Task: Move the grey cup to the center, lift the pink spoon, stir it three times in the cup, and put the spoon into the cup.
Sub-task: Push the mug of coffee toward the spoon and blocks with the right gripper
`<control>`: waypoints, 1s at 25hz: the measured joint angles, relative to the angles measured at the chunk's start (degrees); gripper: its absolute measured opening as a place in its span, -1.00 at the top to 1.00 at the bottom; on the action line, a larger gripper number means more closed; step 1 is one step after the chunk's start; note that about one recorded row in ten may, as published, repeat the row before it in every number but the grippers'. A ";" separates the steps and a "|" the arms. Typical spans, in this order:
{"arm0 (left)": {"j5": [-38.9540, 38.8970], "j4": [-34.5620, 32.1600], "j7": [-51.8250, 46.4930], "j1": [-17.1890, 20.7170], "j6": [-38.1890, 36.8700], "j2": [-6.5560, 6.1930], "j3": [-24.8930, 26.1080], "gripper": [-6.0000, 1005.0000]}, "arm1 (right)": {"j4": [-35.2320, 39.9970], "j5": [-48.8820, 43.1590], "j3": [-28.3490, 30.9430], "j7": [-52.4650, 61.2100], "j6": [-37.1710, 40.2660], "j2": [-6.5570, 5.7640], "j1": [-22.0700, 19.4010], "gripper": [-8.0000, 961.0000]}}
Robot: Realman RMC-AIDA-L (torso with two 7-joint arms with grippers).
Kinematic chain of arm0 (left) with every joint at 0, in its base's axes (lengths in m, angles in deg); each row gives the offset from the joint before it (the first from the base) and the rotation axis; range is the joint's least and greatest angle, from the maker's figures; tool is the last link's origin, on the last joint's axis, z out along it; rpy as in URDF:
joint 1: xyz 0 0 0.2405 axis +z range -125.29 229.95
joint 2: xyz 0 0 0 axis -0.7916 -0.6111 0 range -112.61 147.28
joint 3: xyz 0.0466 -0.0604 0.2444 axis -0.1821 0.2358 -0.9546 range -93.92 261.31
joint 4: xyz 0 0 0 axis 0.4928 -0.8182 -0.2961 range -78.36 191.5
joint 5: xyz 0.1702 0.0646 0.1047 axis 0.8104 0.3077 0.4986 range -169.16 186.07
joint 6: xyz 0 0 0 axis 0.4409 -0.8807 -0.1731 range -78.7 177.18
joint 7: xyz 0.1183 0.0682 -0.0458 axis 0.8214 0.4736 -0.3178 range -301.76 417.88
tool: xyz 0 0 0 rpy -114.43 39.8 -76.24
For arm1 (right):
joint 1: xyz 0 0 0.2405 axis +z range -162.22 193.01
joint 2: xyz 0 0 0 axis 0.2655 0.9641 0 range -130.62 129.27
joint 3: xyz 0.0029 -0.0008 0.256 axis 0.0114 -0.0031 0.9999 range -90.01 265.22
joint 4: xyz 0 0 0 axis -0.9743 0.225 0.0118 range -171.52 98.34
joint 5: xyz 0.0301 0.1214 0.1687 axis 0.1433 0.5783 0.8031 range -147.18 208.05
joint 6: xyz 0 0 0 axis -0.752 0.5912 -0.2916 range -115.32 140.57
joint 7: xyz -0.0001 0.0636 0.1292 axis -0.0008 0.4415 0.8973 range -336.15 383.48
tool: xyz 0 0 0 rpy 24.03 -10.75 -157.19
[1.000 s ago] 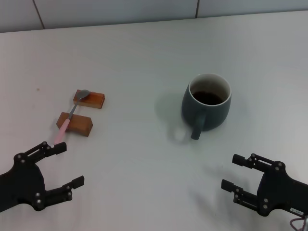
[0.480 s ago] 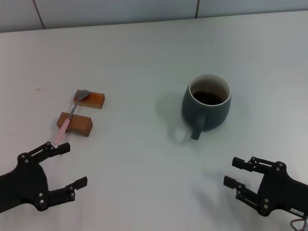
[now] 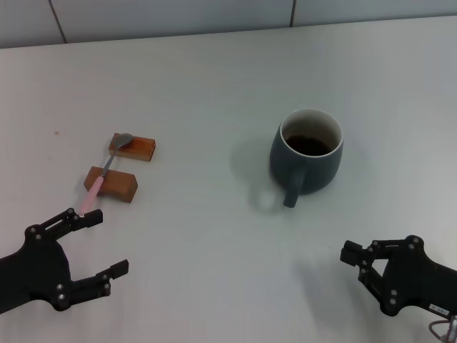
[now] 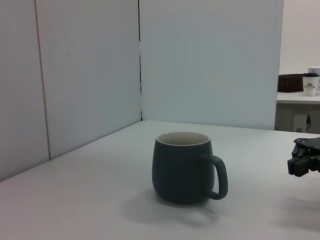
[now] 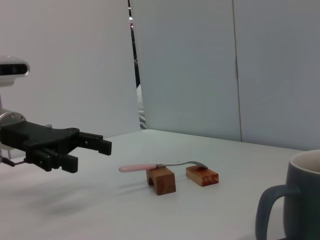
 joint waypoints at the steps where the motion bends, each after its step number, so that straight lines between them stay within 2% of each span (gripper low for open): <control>1: 0.00 0.00 0.00 0.01 0.00 0.00 0.00 -0.72 | 0.00 0.17 0.14 -0.17 0.00 0.01 0.01 0.76; 2: -0.01 0.00 0.00 0.01 0.01 0.00 0.01 -0.72 | -0.13 1.03 0.89 -1.18 0.23 0.06 -0.07 0.85; 5: -0.02 0.02 0.00 0.01 0.07 0.00 0.01 -0.72 | -1.19 3.15 2.68 -4.12 0.90 0.08 -0.59 0.87; 7: -0.02 0.10 0.00 0.01 0.15 0.00 0.01 -0.72 | -4.26 8.38 7.09 -11.82 2.78 0.03 -1.91 0.89; 8: -0.03 0.12 0.00 0.01 0.19 0.00 0.01 -0.72 | -4.26 8.38 7.09 -11.82 2.78 0.03 -1.91 0.89; 12: -0.32 0.35 0.00 0.01 0.23 0.00 0.03 -0.72 | -8.93 16.72 13.71 -21.69 3.41 0.17 -2.85 0.92; 17: -0.37 0.45 0.06 0.01 0.33 0.19 0.09 -0.72 | -10.43 20.54 17.11 -24.64 -2.22 0.26 0.48 0.95; 25: -0.47 0.50 0.19 -0.10 0.33 0.30 1.54 -0.72 | -11.02 20.99 17.93 -29.37 -11.40 0.32 5.89 0.99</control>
